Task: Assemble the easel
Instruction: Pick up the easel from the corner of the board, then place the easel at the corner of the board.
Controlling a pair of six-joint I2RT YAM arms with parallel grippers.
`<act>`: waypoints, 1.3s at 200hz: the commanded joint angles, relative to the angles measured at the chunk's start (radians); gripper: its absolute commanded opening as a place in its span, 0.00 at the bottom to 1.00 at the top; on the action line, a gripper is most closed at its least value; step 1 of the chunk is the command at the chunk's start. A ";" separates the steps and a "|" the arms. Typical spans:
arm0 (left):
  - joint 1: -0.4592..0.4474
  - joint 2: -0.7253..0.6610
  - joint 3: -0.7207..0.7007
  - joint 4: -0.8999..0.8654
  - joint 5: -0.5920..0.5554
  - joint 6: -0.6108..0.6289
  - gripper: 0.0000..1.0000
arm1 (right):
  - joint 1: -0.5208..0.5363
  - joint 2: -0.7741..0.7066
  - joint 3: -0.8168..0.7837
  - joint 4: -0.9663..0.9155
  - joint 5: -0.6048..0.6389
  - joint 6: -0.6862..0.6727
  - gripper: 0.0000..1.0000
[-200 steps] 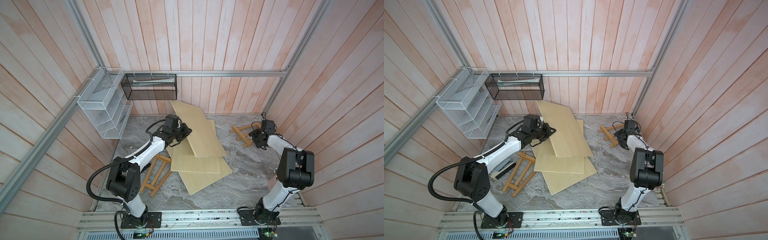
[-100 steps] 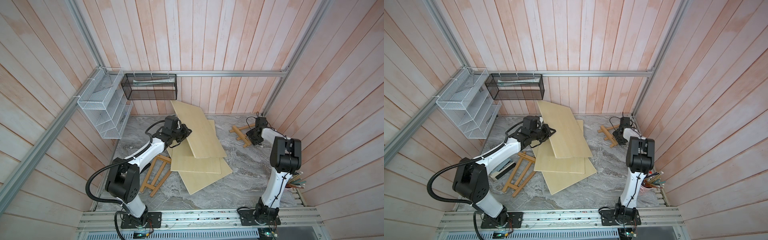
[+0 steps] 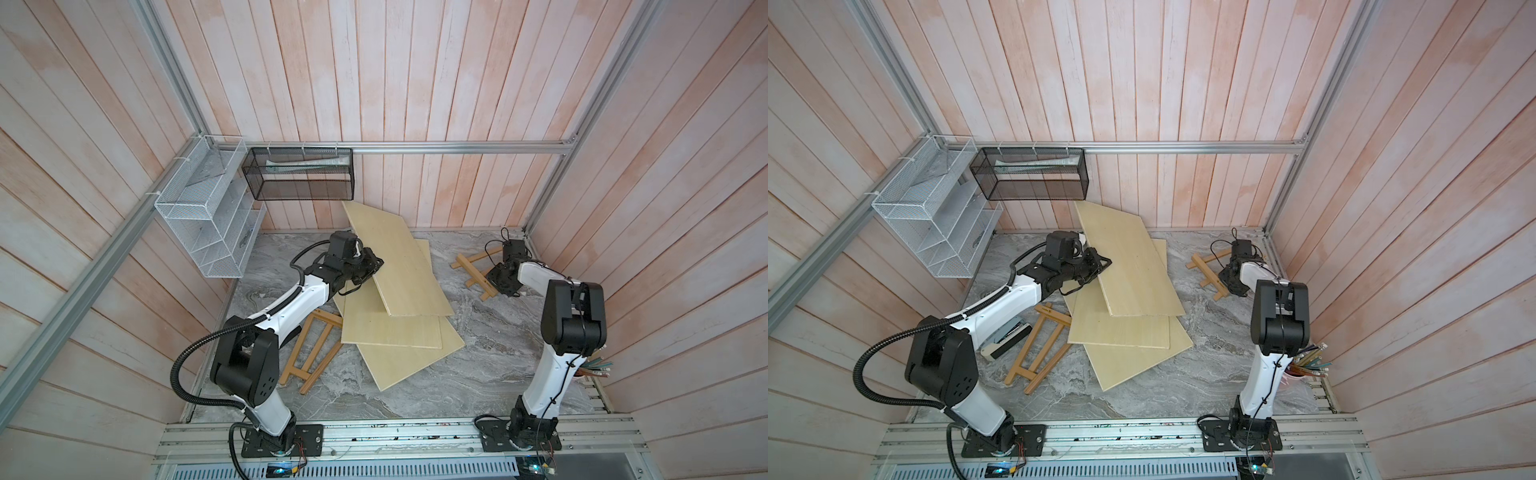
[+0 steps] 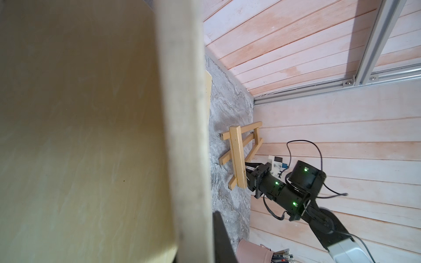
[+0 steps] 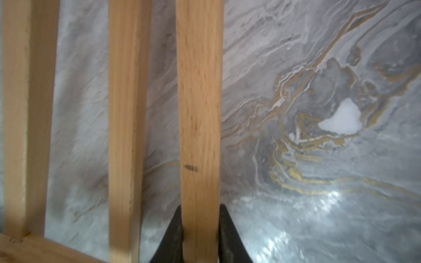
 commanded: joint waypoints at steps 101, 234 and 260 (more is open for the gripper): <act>-0.006 -0.093 0.079 0.060 -0.119 0.188 0.00 | 0.009 -0.336 0.052 -0.042 -0.233 -0.151 0.00; -0.002 -0.103 0.063 -0.003 -0.124 0.238 0.00 | 0.125 0.233 0.521 -0.004 0.837 -0.392 0.00; 0.000 -0.105 0.066 -0.012 -0.133 0.241 0.00 | 0.205 0.216 0.380 0.084 0.808 -0.365 0.00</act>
